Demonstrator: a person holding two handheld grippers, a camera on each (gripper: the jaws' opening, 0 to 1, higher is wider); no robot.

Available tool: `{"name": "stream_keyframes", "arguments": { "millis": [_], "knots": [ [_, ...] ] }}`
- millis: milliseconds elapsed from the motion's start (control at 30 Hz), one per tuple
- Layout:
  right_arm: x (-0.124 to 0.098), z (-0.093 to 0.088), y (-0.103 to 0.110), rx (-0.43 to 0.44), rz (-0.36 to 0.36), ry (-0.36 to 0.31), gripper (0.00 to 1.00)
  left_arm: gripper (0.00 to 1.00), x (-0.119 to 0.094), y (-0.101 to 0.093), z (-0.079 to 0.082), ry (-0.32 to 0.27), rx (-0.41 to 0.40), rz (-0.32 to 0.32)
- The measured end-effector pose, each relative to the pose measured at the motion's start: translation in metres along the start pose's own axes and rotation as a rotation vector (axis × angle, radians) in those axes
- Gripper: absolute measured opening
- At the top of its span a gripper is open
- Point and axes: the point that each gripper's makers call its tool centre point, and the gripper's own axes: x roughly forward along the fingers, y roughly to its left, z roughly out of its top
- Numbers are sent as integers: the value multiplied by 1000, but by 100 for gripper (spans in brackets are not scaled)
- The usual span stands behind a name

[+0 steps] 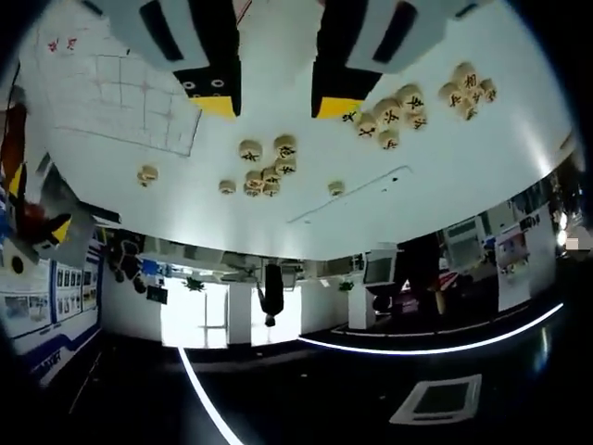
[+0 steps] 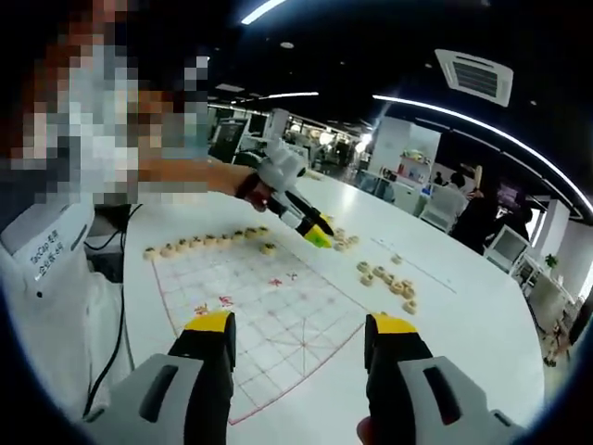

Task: Pick up the chess pieces one by one and place each piece onto its starting position on the chessboard, setting the pieces on their correct points until all the chess pieces are arranged in the starting layout

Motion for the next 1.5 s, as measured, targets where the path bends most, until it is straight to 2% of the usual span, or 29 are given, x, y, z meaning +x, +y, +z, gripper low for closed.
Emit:
{"name": "stream_keyframes", "arguments": {
  "millis": [167,333,433,600,667,700,733,833,1033,1233,1433,1500],
  "knots": [
    [-1,-1,0,1,-4,-2,56,30,34,1,1,29,32,11],
    [-5,-2,-4,6,-15,-5,56,30,60,6,-4,59,25,13],
    [-7,-1,-7,8,-22,-7,56,30,71,10,-7,72,4,14],
    [-9,0,-10,6,-32,-11,56,29,81,17,-4,53,-16,31],
    [-10,0,-12,7,-38,-11,56,24,82,18,-3,46,-29,37],
    [-10,0,-12,6,-37,-10,56,19,82,19,-3,42,-31,47],
    [-10,0,-12,5,-37,-7,56,19,82,21,-2,34,-29,61],
    [-10,0,-12,4,-36,-7,56,19,80,18,-2,27,-68,45],
    [-9,0,-11,4,-33,-5,56,19,71,12,0,39,-27,39],
    [-8,2,-8,-2,-27,-7,56,19,49,3,6,30,12,30],
    [-7,3,-5,-8,-17,-6,56,19,28,-3,3,28,32,26],
    [-8,4,-5,-10,-16,-7,56,19,14,-7,2,17,25,21]
  ]
}}
